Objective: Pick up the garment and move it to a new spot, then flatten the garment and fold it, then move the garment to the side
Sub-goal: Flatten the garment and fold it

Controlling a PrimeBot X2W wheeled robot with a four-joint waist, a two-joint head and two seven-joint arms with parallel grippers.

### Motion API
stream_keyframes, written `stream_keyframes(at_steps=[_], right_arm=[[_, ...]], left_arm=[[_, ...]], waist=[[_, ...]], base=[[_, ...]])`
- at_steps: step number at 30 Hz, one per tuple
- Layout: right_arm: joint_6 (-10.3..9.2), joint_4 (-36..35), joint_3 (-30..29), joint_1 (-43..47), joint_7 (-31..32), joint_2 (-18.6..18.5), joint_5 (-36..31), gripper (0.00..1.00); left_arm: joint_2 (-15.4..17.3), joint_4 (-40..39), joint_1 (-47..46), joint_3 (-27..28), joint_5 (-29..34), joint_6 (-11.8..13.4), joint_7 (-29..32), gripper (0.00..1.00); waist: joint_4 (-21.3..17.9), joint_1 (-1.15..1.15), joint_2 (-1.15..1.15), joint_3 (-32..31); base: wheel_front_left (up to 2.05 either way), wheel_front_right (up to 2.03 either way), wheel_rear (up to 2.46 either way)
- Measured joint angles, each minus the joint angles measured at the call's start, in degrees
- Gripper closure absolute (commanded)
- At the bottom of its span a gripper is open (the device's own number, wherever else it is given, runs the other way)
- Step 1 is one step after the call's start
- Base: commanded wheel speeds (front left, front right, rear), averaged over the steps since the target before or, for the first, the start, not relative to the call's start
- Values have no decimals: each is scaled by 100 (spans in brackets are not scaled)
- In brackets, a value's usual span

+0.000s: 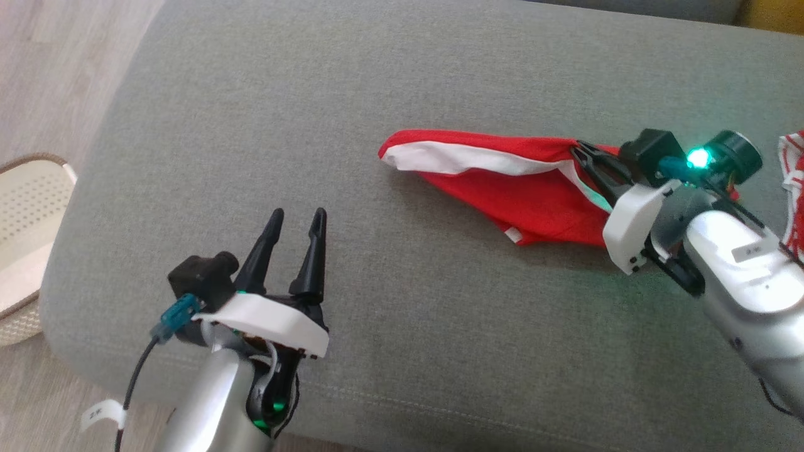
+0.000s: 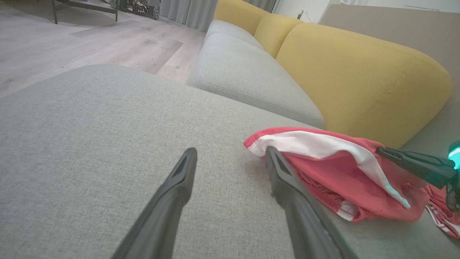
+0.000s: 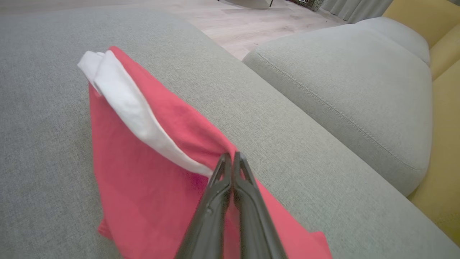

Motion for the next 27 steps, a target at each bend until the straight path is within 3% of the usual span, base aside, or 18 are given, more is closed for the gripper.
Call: stream_keyframes(at_steps=[6,7,8,9,19,27], right_arm=[[0,353,539,-436,107,-107,248,100],[0,444,612,-515,107,-119,303,95],[0,535,661,-590,104,-123,326,51],[0,628,702,-676,98,-124,331,0],[0,1807,797,-1411,-193,-51,279,0],[0,2452,205,-1563,-924,188,299,0]], left_arm=[[-1,19,-85,-134,-62,1,0,0],[-1,19,-104,-155,-76,1,1,0],[-2,19,-115,-182,-97,1,0,0],[-1,19,-117,-214,-100,2,0,0],[-2,10,-162,-280,-151,55,1,0],[-4,-2,-264,-288,-149,94,0,0]], waist=[[162,0,0,55],[193,0,0,67],[221,0,0,80],[249,0,0,95],[386,0,0,325],[207,0,0,293]], base=[[0,0,0],[0,0,0],[0,0,0],[0,0,0],[0,0,0],[0,0,0]])
